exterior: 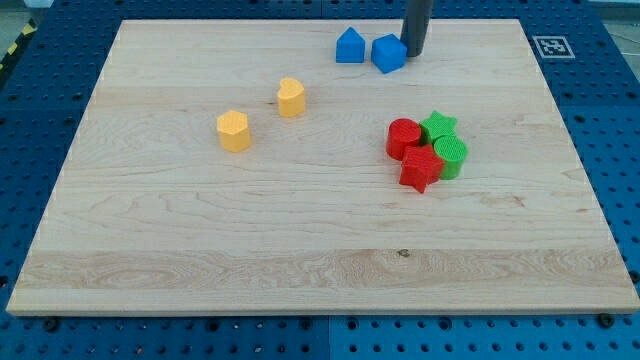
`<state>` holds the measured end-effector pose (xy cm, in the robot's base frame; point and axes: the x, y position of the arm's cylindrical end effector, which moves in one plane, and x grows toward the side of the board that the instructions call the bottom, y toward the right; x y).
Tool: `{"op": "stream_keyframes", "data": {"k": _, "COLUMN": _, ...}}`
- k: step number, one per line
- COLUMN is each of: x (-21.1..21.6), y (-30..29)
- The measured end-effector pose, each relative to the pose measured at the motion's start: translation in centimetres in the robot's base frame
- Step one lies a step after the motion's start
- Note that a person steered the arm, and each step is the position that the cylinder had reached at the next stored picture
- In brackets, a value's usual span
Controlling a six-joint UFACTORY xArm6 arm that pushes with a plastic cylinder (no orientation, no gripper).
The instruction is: Move the blue cube bottom diagonally to the blue triangle
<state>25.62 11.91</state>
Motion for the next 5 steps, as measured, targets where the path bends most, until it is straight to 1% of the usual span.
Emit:
{"op": "stream_keyframes", "data": {"k": 3, "x": -0.3, "y": -1.7}}
{"op": "stream_keyframes", "data": {"k": 5, "x": -0.7, "y": -5.1}}
